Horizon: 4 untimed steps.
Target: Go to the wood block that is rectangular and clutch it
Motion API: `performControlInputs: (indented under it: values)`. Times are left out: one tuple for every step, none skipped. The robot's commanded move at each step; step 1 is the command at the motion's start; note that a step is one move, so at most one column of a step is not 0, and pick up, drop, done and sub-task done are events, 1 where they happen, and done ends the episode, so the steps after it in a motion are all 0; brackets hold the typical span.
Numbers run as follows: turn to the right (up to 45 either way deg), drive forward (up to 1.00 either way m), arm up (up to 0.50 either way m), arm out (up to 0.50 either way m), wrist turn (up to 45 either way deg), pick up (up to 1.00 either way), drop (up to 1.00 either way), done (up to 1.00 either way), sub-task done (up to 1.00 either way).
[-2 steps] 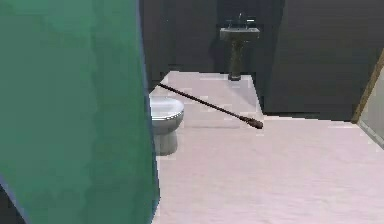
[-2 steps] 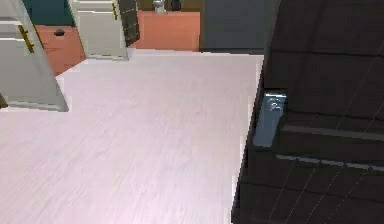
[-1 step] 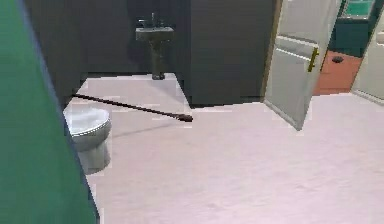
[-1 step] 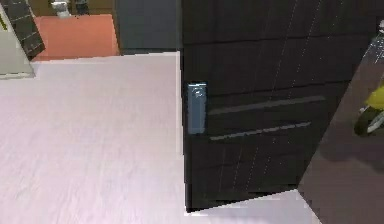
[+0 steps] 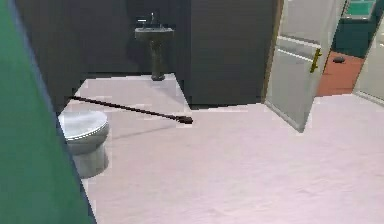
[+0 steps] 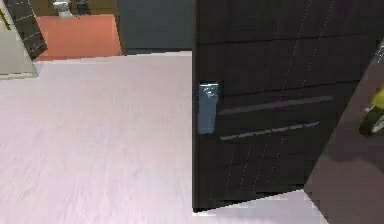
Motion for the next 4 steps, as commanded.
performControlInputs:
  values:
    - [42.0, 0.0, 0.0, 0.0, 0.0, 0.0, 0.0, 0.0, 0.0]
    - [0.0, 0.7, 0.0, 0.0, 0.0, 0.0, 0.0, 0.0, 0.0]
    - [21.0, 0.0, 0.0, 0.0, 0.0, 0.0, 0.0, 0.0, 0.0]
    - [0.0, 1.0, 0.0, 0.0, 0.0, 0.0, 0.0, 0.0, 0.0]
